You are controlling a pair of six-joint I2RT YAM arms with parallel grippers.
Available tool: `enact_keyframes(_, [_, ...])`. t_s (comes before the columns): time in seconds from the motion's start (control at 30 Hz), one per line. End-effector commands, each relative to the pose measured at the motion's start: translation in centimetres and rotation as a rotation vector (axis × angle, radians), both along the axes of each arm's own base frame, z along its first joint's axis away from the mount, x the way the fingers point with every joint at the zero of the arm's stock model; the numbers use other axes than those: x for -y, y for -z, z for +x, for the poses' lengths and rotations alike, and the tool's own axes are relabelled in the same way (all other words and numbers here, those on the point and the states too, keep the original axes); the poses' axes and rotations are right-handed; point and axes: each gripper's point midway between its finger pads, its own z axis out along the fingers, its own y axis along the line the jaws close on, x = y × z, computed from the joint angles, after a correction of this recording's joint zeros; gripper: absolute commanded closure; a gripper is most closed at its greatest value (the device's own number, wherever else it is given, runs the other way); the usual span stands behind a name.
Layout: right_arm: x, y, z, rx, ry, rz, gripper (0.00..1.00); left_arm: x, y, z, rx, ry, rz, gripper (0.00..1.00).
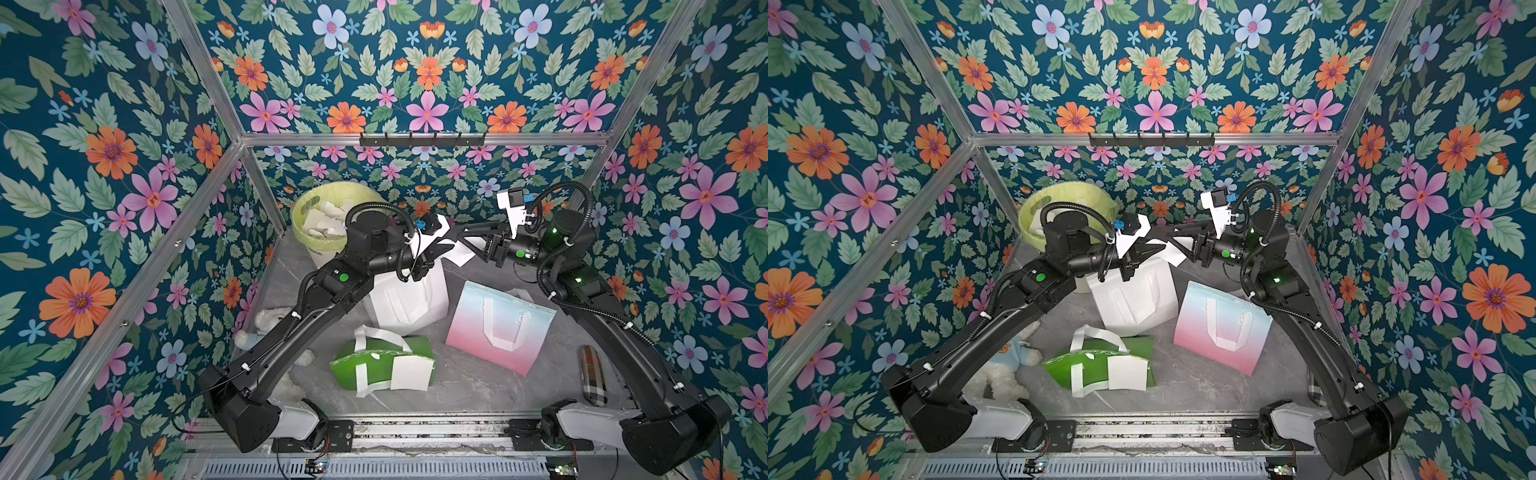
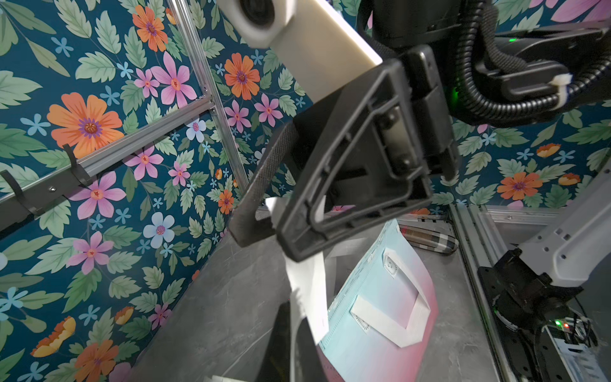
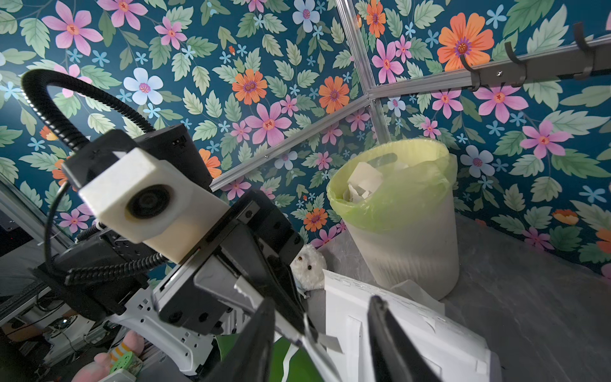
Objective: Shred takeout receipts and throw away
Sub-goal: Tear off the takeout receipt from the takeout bag.
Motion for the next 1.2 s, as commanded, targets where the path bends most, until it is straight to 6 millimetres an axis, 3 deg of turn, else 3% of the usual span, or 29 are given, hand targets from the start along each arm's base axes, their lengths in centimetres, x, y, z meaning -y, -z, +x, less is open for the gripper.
enact_keyframes(0.0, [-0.2,-0.9,-0.1,0.028,-0.003,0.021,0.81,-0.1,-0.5,0.0,0.03,-0.007,-0.001,1.0])
enact_keyframes(0.07, [-0.3,-0.8,0.0,0.018,0.007,0.023,0.99,-0.1,-0.4,0.2,0.033,-0.018,0.0,1.0])
enact_keyframes(0.1, [-0.4,-0.7,0.2,0.01,0.018,0.022,1.0,-0.1,-0.5,0.3,0.037,-0.025,-0.002,1.0])
enact_keyframes(0.2, [0.0,-0.2,1.6,-0.04,0.129,0.017,1.0,-0.4,-1.0,1.1,0.047,-0.08,-0.029,1.0])
enact_keyframes(0.37, [2.8,0.6,5.2,-0.147,0.412,0.104,1.0,-1.3,-2.6,2.2,0.057,-0.173,-0.14,1.0])
enact_keyframes(0.6, [5.7,2.6,10.2,-0.22,0.654,0.133,1.0,-1.8,-4.6,0.8,0.06,-0.157,-0.264,1.0])
enact_keyframes(0.77, [10.1,4.2,13.1,-0.269,0.777,0.151,1.0,-2.9,-5.6,0.4,0.068,-0.195,-0.283,1.0])
enact_keyframes(0.97, [11.1,2.3,11.1,-0.168,0.791,0.15,1.0,-5.2,-6.9,2.1,0.078,-0.363,-0.312,1.0])
enact_keyframes(1.07, [9.4,0.1,9.3,-0.083,0.706,0.174,1.0,-7.0,-7.6,4.6,0.089,-0.532,-0.319,1.0])
enact_keyframes(1.17, [6.3,-2.2,7.6,0.034,0.653,0.147,1.0,-9.9,-8.4,7.8,0.065,-0.69,-0.362,1.0])
